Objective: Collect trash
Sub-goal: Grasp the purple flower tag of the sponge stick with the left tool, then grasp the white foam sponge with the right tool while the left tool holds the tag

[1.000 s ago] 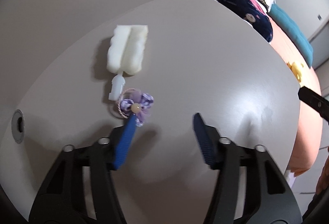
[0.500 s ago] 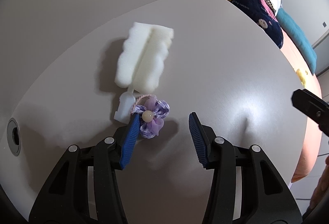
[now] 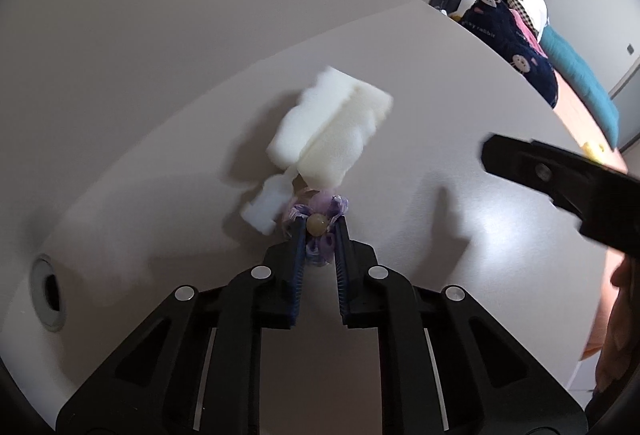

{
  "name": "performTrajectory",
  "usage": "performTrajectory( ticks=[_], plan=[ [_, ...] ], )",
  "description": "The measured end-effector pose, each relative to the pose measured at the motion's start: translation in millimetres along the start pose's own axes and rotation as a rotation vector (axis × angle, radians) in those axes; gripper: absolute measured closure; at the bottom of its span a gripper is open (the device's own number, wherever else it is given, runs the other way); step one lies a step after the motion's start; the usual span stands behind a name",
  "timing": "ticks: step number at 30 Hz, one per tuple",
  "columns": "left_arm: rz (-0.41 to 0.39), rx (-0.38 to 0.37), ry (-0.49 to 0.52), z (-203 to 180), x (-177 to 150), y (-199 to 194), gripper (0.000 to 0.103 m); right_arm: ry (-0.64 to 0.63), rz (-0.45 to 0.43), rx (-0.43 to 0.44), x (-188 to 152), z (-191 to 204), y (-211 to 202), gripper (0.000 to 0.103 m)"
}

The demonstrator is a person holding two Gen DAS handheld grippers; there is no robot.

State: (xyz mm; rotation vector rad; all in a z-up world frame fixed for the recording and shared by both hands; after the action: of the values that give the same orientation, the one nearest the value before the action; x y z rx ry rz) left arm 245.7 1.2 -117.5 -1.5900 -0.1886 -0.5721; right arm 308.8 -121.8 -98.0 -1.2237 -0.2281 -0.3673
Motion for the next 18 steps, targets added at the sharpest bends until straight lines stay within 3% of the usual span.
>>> performTrajectory(
  ticks=[5,18],
  plan=[
    [-0.005,-0.007,0.021,8.8,-6.0,-7.9,0.090,-0.021,0.037,0.028,-2.3,22.8,20.8,0.035],
    [-0.055,0.076,-0.036,58.0,-10.5,-36.6,0.090,-0.014,0.105,0.094,-5.6,62.2,62.7,0.037]
  ],
)
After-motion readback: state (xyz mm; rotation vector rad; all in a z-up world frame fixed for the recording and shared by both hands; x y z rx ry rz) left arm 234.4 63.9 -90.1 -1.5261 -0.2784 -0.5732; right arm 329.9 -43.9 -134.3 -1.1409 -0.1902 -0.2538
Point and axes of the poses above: each gripper's, at about its wrist camera, not at the fingertips, and y roughly the way its jaws point, z to its left, x to its top, the point moved 7 cm from there along y, roughly the way its jaws point, and after that the axes turned 14 degrees about y, right-handed, at the moved point
